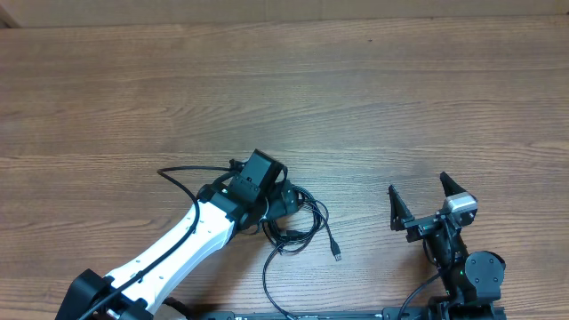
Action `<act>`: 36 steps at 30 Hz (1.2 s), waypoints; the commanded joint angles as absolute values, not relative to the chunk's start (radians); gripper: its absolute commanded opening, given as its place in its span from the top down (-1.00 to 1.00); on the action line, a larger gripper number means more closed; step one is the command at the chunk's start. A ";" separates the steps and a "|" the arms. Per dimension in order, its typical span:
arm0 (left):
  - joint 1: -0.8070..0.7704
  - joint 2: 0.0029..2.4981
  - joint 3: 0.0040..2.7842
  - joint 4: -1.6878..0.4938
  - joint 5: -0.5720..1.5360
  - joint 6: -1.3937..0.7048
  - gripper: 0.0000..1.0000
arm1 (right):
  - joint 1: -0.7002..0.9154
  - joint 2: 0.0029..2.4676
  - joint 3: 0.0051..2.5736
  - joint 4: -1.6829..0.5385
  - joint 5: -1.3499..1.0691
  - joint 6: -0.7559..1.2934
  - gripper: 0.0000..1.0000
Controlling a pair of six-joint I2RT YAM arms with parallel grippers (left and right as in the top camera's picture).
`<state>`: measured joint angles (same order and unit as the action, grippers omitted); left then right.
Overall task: Untangle cables
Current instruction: 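Lower the left gripper over the cable bundle's top loops, then close the left gripper on the cable loops and lift them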
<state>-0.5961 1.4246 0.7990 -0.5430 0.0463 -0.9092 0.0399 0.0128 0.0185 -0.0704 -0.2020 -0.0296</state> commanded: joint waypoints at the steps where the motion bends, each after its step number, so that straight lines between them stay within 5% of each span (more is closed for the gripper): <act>1: -0.603 1.427 0.823 -0.516 0.028 -0.938 -1.00 | 0.037 0.003 0.008 -0.066 -0.191 -0.027 -1.00; 7: -0.602 1.428 0.823 -0.497 0.036 -0.978 -1.00 | 0.037 0.003 0.008 -0.066 -0.191 -0.027 -1.00; 19: -0.673 1.429 0.823 -0.724 -0.072 -1.472 -0.82 | 0.037 0.003 0.008 -0.066 -0.191 -0.027 -1.00; 36: -0.689 1.532 0.823 -0.580 -0.101 -1.703 -0.74 | 0.037 0.003 0.008 -0.066 -0.191 -0.027 -1.00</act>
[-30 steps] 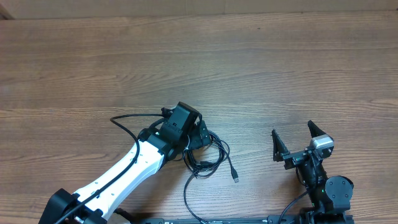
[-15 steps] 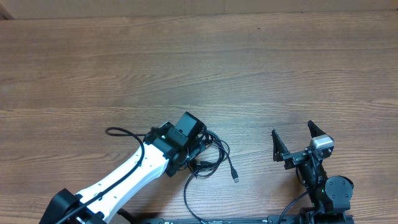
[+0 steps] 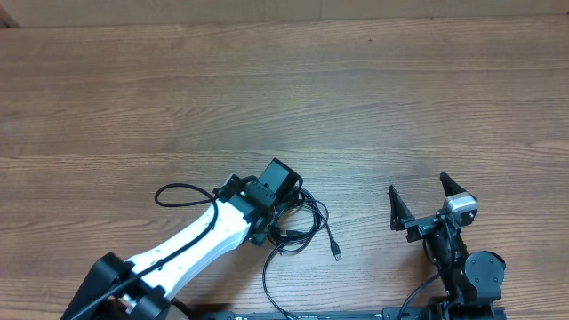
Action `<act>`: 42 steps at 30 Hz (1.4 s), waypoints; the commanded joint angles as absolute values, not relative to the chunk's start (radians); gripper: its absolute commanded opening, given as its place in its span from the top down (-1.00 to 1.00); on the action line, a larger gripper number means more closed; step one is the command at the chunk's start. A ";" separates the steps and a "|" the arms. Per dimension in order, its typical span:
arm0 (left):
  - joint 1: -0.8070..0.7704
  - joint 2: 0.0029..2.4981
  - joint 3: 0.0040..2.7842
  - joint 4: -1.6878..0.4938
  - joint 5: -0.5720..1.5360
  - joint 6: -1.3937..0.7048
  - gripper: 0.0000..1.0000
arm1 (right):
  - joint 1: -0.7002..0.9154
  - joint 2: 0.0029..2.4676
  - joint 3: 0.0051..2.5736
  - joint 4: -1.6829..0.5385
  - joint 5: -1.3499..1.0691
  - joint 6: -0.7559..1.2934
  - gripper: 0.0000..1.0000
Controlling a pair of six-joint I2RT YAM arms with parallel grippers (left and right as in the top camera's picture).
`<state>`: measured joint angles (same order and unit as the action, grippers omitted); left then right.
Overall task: Untangle cables
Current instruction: 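Close the left gripper on the cable loops and lift them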
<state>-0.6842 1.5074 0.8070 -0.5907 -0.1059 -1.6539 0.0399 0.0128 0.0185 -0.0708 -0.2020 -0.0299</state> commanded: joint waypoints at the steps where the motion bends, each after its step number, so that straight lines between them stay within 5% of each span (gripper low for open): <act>1: -0.689 1.534 0.823 -0.580 -0.101 -1.702 -0.73 | 0.037 0.003 0.008 -0.066 -0.191 -0.027 -1.00; 7: -0.689 1.543 0.823 -0.620 -0.150 -1.699 -0.64 | 0.037 0.003 0.008 -0.066 -0.191 -0.027 -1.00; 33: -0.688 1.633 0.859 -0.620 -0.146 -1.602 0.53 | 0.037 0.003 0.008 -0.066 -0.191 -0.027 -1.00; 42: -0.688 1.633 0.952 -0.683 -0.145 -1.502 0.74 | 0.037 0.003 0.008 -0.066 -0.191 -0.027 -1.00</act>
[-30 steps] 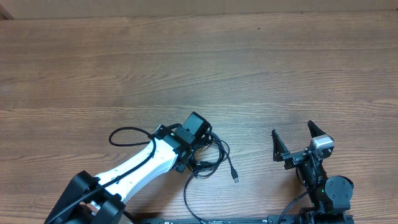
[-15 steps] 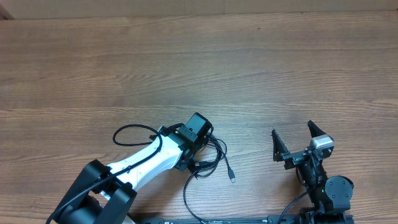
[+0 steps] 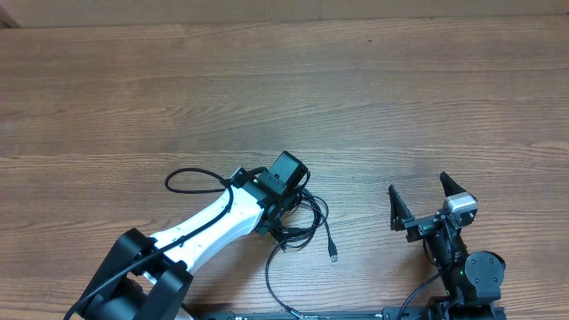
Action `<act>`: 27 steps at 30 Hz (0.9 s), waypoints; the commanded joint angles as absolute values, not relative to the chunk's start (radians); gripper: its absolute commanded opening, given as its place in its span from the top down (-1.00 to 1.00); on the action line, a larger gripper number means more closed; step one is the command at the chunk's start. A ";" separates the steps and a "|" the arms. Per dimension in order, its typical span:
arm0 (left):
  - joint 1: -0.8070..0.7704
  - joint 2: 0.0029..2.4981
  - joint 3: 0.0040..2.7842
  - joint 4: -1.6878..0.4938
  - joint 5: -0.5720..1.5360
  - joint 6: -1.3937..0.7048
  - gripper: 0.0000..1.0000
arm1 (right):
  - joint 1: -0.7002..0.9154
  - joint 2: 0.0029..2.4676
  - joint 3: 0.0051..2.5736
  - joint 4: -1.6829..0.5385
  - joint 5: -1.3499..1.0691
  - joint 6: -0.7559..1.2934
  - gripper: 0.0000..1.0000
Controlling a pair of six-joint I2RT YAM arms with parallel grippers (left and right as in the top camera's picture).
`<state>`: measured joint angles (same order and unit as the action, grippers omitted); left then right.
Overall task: Untangle cables
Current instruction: 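Close the left gripper on the cable loops and lift them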
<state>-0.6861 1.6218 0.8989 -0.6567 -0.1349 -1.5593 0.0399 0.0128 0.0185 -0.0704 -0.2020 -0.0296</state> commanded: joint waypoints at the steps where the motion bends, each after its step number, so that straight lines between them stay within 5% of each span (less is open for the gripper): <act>1: -0.688 1.633 0.966 -0.699 -0.145 -1.494 0.78 | 0.037 0.003 0.008 -0.066 -0.191 -0.027 -1.00; 3: -0.688 1.633 0.992 -0.715 -0.145 -1.456 0.92 | 0.037 0.003 0.008 -0.066 -0.191 -0.027 -1.00; 13: -0.688 1.626 1.163 -0.765 -0.091 -1.095 0.92 | 0.037 0.003 0.008 -0.066 -0.191 -0.027 -1.00; 27: -0.688 1.619 1.379 -0.868 -0.013 -0.284 0.92 | 0.037 0.003 0.008 -0.066 -0.191 -0.027 -1.00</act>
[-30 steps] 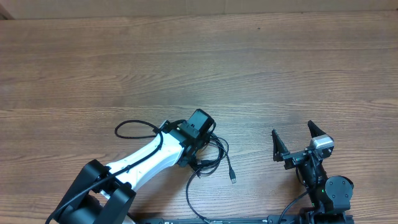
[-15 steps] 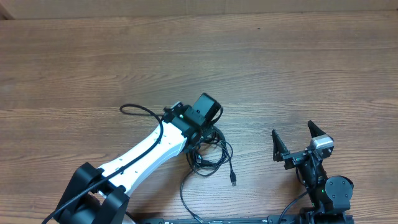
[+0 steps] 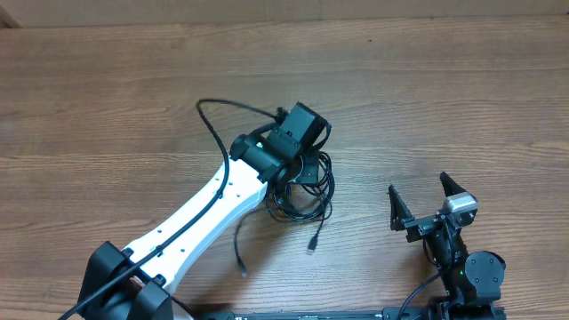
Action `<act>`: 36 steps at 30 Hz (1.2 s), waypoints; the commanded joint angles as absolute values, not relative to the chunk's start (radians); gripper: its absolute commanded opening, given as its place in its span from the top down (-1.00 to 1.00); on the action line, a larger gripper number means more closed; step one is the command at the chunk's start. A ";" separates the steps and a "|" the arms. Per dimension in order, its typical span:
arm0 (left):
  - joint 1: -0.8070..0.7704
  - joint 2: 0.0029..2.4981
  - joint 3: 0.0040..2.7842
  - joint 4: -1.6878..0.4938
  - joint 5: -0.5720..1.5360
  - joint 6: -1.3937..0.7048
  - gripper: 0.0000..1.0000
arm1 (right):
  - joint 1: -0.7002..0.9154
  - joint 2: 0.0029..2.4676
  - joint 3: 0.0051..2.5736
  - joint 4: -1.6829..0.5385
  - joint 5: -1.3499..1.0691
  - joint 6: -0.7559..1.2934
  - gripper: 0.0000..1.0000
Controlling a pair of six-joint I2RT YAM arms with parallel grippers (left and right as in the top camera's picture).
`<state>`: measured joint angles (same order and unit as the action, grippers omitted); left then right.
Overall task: Untangle cables
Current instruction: 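Close the left gripper on the cable loops and lift them, then move the right gripper toward the hanging cables and grasp a strand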
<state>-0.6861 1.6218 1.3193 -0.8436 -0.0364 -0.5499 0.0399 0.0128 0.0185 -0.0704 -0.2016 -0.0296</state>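
A tangle of black cables (image 3: 305,194) hangs in loops just below my left gripper (image 3: 307,166), which is over the middle of the table. Its fingers are hidden under the wrist block, but the loops gather up into them as if held. A USB plug end (image 3: 313,244) trails toward the front, and a second loose end (image 3: 242,265) lies beside the white left arm. My right gripper (image 3: 420,201) rests open near the front right edge, holding nothing, well apart from the cables.
The brown wooden table (image 3: 427,98) fills the view. The left arm's own black wire (image 3: 213,120) arcs over the table behind the wrist. The arm bases stand along the front edge.
My left gripper has moved toward the far side and a little right, and the cable tangle has come with it. The loose ends now trail below it. The right arm has not moved.
My left gripper sat on the cable tangle near the front middle. At the following two moments it had shifted slightly right, still at the tangle. Now gripper and tangle are farther back with the ends stretched out. The right gripper stayed open and still throughout.
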 commanded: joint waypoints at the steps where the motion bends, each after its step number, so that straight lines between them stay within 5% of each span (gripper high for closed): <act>1: -0.688 1.619 1.389 -0.881 -0.002 -0.244 0.92 | 0.037 0.003 0.008 -0.066 -0.191 -0.027 -1.00; 9: -0.688 1.619 1.451 -0.973 0.150 0.077 0.92 | 0.037 0.003 0.008 -0.066 -0.191 -0.027 -1.00; 29: -0.688 1.619 1.451 -1.107 0.238 0.191 0.92 | 0.037 0.003 0.008 -0.065 -0.207 -0.025 -1.00; 32: -0.688 1.619 1.450 -1.087 0.237 0.191 0.92 | 0.038 0.003 0.009 -0.056 -0.294 0.192 -1.00; 36: -0.688 1.620 1.450 -1.037 0.237 0.186 0.92 | 0.038 0.004 0.014 -0.057 -0.395 0.236 -1.00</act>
<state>-0.6861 1.6218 1.4223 -1.0649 0.2104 0.1658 0.0399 0.0128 0.0185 -0.0639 -0.2882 0.1280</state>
